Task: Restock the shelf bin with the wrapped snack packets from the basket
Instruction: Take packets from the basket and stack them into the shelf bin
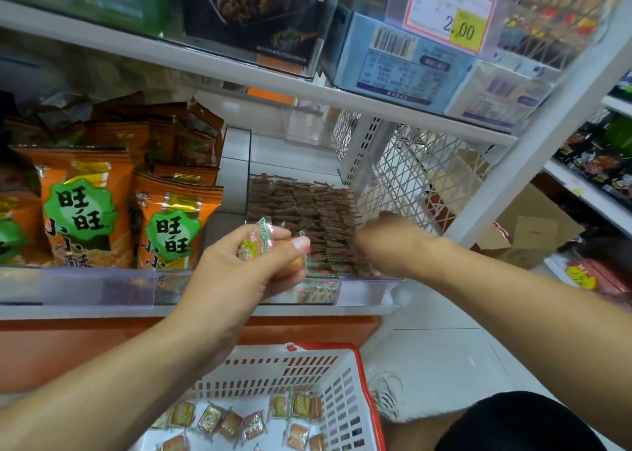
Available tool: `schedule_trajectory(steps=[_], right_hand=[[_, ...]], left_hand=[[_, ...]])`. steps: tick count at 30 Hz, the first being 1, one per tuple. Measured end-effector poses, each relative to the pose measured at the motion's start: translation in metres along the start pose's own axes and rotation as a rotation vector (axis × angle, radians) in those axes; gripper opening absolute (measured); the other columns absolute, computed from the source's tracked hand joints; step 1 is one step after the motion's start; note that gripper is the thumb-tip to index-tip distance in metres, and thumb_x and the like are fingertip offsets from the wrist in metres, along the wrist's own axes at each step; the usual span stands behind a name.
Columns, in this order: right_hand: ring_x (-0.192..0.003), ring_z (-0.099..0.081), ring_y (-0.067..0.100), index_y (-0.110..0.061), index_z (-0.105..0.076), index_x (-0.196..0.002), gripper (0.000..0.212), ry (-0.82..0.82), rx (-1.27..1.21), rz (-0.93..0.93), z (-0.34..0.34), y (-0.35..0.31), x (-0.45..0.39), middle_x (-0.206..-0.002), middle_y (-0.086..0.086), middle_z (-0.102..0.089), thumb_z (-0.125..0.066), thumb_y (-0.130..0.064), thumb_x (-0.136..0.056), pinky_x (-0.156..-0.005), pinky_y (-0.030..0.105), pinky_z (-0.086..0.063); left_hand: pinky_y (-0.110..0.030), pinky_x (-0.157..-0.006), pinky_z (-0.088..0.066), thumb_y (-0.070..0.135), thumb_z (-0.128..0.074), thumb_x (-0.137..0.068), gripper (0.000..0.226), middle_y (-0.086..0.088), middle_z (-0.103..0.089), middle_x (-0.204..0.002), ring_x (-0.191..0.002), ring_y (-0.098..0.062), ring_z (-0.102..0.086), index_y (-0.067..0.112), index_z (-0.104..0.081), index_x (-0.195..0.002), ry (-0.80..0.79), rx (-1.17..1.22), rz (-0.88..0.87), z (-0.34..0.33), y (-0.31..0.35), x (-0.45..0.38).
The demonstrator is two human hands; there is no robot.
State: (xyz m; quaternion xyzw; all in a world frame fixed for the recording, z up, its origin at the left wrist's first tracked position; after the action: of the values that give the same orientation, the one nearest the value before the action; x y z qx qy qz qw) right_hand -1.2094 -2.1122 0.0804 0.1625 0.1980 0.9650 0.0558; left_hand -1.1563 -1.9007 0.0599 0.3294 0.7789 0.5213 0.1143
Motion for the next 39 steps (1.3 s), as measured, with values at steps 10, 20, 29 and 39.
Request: schedule_trajectory(steps=[10,20,29,39], right_hand=[[-0.074,-0.062,0.030,-0.035,-0.065,-0.114,0.054,0.425,-1.505,-0.006,0.046,-0.070,0.046,-0.091,0.007,-0.068,-0.091,-0.032,-0.066,-0.077,0.049,-0.056],[-0.078,-0.070,0.008,-0.031,-0.078,-0.088,0.034,0.558,-1.766,-0.015,0.040,-0.047,0.069,-0.086,-0.001,-0.077,-0.089,-0.031,-0.056,-0.073,0.020,-0.056],[-0.091,-0.072,0.013,-0.030,-0.079,-0.091,0.031,0.807,-1.405,0.076,0.060,-0.061,0.087,-0.093,-0.006,-0.073,-0.088,-0.008,-0.071,-0.079,0.019,-0.053],[-0.107,-0.064,0.011,-0.035,-0.078,-0.101,0.016,0.787,-1.211,0.084,0.057,-0.084,0.085,-0.110,-0.016,-0.065,-0.077,-0.034,-0.085,-0.089,0.021,-0.050]], left_hand=[[-0.046,-0.072,-0.063,0.012,-0.074,-0.074,0.045,-0.021,-0.075,-0.113,-0.096,-0.033,-0.075,0.016,-0.067,-0.119,-0.170,0.227,0.157,-0.007,0.000,0.010],[-0.058,-0.077,-0.061,0.012,-0.062,-0.071,0.054,-0.028,-0.071,-0.118,-0.104,-0.050,-0.070,0.011,-0.069,-0.124,-0.192,0.333,0.235,0.002,0.002,0.022],[-0.058,-0.084,-0.060,0.013,-0.067,-0.064,0.066,-0.028,-0.071,-0.119,-0.108,-0.043,-0.071,0.003,-0.061,-0.129,-0.167,0.360,0.336,-0.003,-0.007,0.027],[-0.048,-0.072,-0.063,0.007,-0.063,-0.067,0.064,-0.036,-0.067,-0.120,-0.096,-0.043,-0.072,-0.001,-0.057,-0.130,-0.233,0.507,0.320,-0.004,0.008,0.031]])
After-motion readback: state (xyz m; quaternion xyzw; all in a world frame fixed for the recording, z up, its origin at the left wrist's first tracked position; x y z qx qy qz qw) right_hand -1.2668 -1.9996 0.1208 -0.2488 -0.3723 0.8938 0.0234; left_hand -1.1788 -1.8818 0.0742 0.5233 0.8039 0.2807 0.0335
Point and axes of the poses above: each hand's wrist, its own x-axis away from the middle knuckle, its own z-axis out of the back of the hand, y = z × x, the point moved 6 cm from there along -x, towards the middle knuckle
